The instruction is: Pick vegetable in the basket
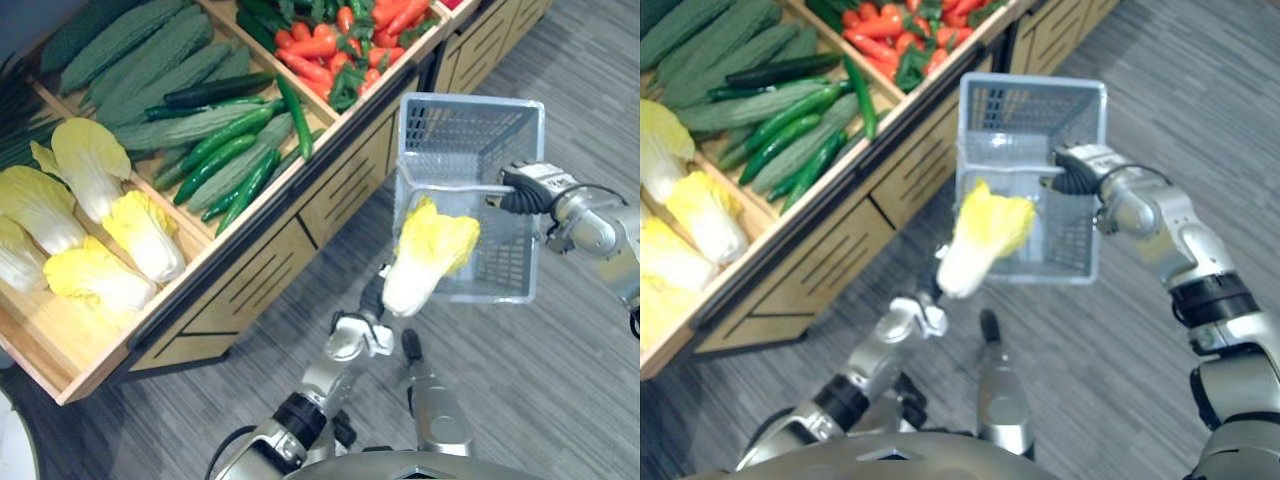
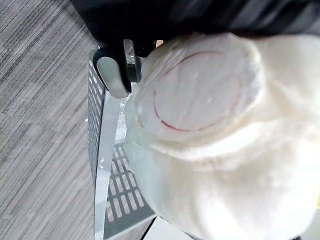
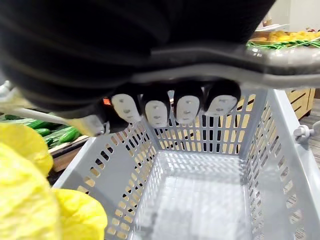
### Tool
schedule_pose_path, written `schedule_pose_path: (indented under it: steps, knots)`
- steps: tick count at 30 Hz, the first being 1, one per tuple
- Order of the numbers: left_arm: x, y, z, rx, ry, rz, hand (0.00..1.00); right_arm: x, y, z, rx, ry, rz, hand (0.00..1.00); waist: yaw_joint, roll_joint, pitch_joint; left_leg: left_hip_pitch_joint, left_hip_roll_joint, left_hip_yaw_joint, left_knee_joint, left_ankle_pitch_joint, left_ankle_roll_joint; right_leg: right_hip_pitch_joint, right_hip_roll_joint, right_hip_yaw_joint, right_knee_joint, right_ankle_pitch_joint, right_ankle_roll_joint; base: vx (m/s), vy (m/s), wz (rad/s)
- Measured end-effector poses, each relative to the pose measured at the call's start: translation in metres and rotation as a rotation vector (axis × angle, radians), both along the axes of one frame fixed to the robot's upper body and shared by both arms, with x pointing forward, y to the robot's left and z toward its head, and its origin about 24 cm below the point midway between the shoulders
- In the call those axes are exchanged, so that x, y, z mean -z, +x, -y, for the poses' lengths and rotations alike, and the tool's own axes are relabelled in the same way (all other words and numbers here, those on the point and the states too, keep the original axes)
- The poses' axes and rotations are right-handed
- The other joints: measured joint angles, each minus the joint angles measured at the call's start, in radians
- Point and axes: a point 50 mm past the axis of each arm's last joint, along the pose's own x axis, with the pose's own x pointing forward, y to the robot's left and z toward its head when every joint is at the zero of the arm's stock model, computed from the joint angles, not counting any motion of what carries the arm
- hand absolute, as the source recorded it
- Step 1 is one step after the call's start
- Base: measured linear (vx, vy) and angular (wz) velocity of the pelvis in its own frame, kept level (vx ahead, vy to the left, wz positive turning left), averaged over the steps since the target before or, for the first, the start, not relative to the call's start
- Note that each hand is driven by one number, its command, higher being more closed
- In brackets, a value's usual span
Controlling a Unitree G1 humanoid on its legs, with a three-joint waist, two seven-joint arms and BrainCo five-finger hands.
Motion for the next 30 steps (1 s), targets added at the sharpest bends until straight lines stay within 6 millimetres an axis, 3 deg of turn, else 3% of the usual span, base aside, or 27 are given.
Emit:
schedule_pose_path:
  steps: [11,16,17,21,25,30]
  knots:
    - [-0.005,0.021,-0.004,-0.057,0.052,0.014,1.0,0.009,-0.012,-0.023,-0.13,-0.006,-0.124,1.0,0.0,-0.009,0.005,0.024,0.002,0.038,0.0,-0.009,-0.008,0.002,0.015,0.035,-0.001,0.0,0.0,-0.01,-0.019,-0.1]
    - [-0.005,0.024,-0.003,-0.063,0.06,0.012,1.0,0.002,-0.013,-0.036,-0.195,-0.043,-0.139,1.0,-0.002,-0.03,0.018,0.041,0.004,0.071,0.0,-0.014,-0.015,0.0,0.028,0.063,-0.001,0.0,0.0,-0.04,-0.028,-0.19]
    - [-0.004,0.024,0.0,-0.062,0.056,0.007,0.0,0.001,-0.013,-0.038,-0.204,-0.053,-0.147,1.0,0.001,-0.03,0.018,0.047,0.004,0.079,0.0,-0.016,-0.017,0.001,0.031,0.07,-0.001,0.0,0.0,-0.03,-0.021,-0.18]
    - [-0.005,0.024,0.006,-0.049,0.053,0.01,0.0,-0.004,-0.013,-0.049,-0.252,-0.04,-0.159,1.0,0.001,-0.033,0.02,0.059,0.007,0.103,0.001,-0.023,-0.025,0.0,0.042,0.09,-0.001,0.0,0.0,-0.02,-0.015,-0.18]
    - [-0.005,0.027,0.008,-0.038,0.074,0.007,0.0,-0.023,-0.02,-0.073,-0.375,0.048,-0.124,1.0,-0.016,-0.033,0.021,0.063,0.014,0.111,0.006,-0.029,-0.029,0.0,0.05,0.097,0.001,0.0,0.0,-0.02,-0.012,-0.08]
    - [-0.004,0.024,0.013,-0.009,0.077,0.008,0.0,-0.017,-0.02,-0.079,-0.396,0.058,-0.144,1.0,0.002,-0.035,0.026,0.049,0.038,0.108,0.074,-0.063,-0.029,0.005,0.049,0.1,0.004,0.0,0.0,-0.03,-0.02,-0.01]
